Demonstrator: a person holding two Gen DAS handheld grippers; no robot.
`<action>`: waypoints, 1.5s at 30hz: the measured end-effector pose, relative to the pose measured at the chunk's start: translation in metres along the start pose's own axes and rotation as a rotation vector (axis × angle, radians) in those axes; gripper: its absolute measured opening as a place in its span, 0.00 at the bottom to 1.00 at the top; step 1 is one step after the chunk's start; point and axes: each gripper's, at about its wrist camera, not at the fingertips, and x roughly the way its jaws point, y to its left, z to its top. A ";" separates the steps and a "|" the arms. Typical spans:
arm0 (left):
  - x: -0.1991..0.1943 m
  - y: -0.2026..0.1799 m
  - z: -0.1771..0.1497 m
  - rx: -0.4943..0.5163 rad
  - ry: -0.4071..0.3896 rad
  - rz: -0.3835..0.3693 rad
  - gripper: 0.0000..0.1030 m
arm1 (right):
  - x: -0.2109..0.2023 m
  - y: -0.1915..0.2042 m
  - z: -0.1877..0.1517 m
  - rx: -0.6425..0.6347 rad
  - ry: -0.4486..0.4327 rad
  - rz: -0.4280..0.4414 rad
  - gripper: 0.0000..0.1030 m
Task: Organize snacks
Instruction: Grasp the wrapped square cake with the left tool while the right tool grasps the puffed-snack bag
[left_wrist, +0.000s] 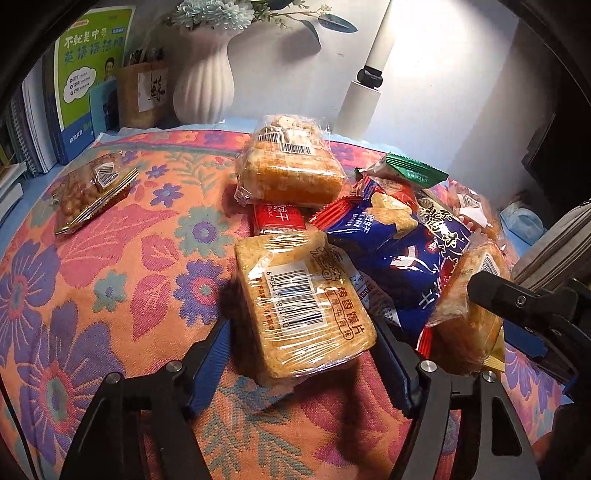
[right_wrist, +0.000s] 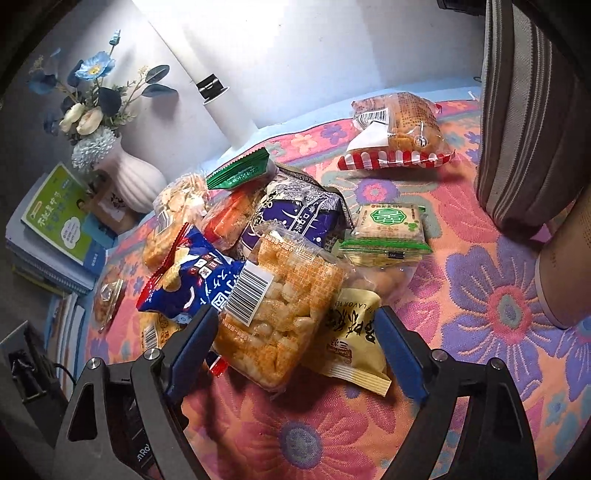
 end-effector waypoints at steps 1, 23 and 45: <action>-0.001 -0.002 0.000 0.008 -0.004 0.007 0.63 | 0.001 0.002 0.000 -0.008 -0.006 -0.009 0.83; -0.016 0.013 -0.005 -0.056 -0.050 -0.076 0.58 | -0.011 0.016 -0.020 -0.308 0.058 0.103 0.72; -0.027 0.012 -0.018 -0.005 0.012 -0.082 0.59 | -0.018 0.008 -0.041 -0.409 0.093 0.085 0.51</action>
